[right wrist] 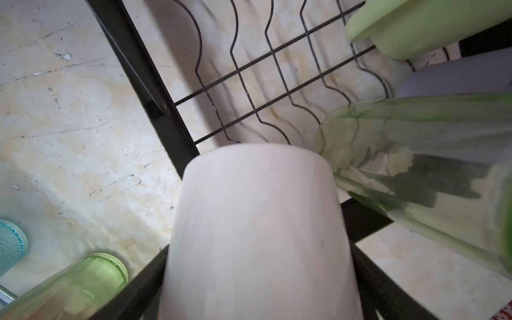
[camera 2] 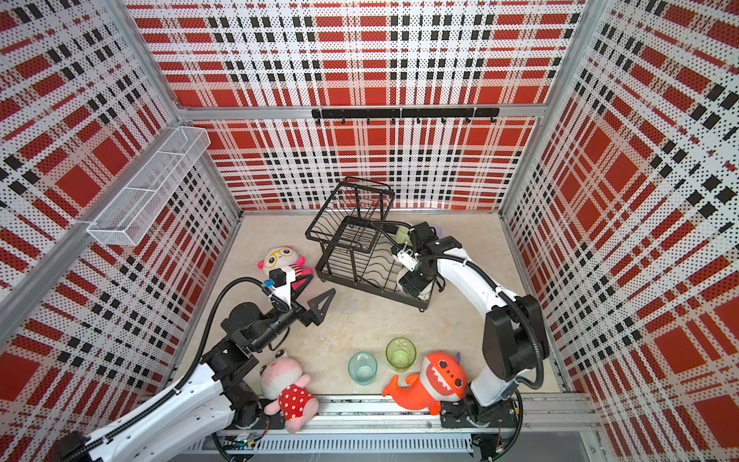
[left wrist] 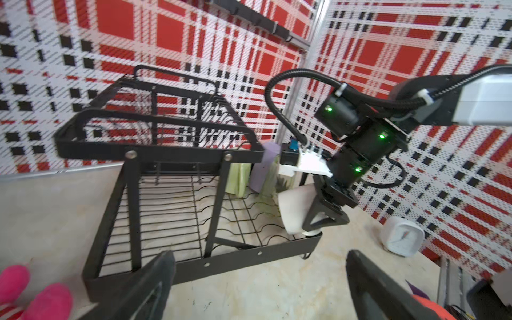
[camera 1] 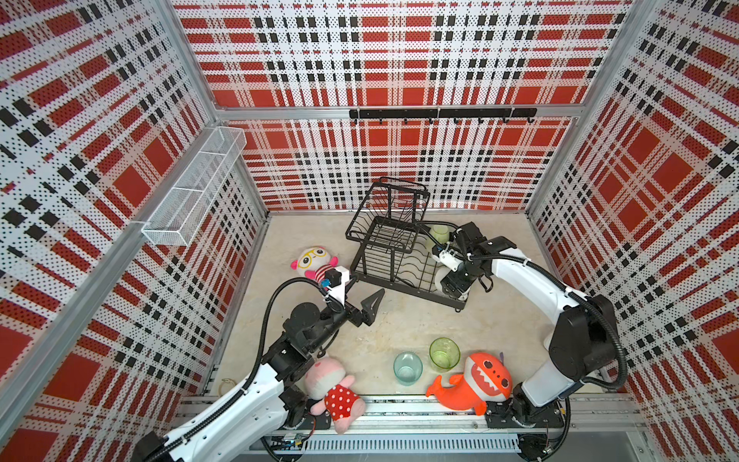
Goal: Load cups into a dish rack
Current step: Pick up the cup from the dish rack.
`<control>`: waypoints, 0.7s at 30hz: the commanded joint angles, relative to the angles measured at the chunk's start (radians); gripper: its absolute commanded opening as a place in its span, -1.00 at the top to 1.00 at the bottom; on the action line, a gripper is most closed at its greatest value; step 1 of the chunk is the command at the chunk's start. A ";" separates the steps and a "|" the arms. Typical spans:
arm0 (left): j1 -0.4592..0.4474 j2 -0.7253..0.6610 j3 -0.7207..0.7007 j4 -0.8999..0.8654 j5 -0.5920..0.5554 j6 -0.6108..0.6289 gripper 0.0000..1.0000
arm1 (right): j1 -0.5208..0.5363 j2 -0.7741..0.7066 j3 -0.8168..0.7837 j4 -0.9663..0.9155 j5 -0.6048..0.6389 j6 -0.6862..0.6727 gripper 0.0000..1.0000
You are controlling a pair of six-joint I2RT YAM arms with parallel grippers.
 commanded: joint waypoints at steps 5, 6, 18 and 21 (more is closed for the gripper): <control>-0.188 0.109 0.095 0.075 -0.114 0.147 -0.98 | -0.028 -0.147 -0.031 0.121 -0.098 0.010 -0.62; -0.219 0.132 0.106 0.079 -0.143 0.175 -0.98 | -0.034 -0.160 -0.034 0.129 -0.116 0.017 -0.62; -0.414 0.503 0.228 0.323 -0.307 0.365 -0.96 | -0.066 -0.305 -0.114 0.241 -0.347 0.318 -0.62; -0.433 0.537 0.229 0.343 -0.315 0.414 -0.97 | -0.082 -0.346 -0.135 0.284 -0.394 0.466 -0.60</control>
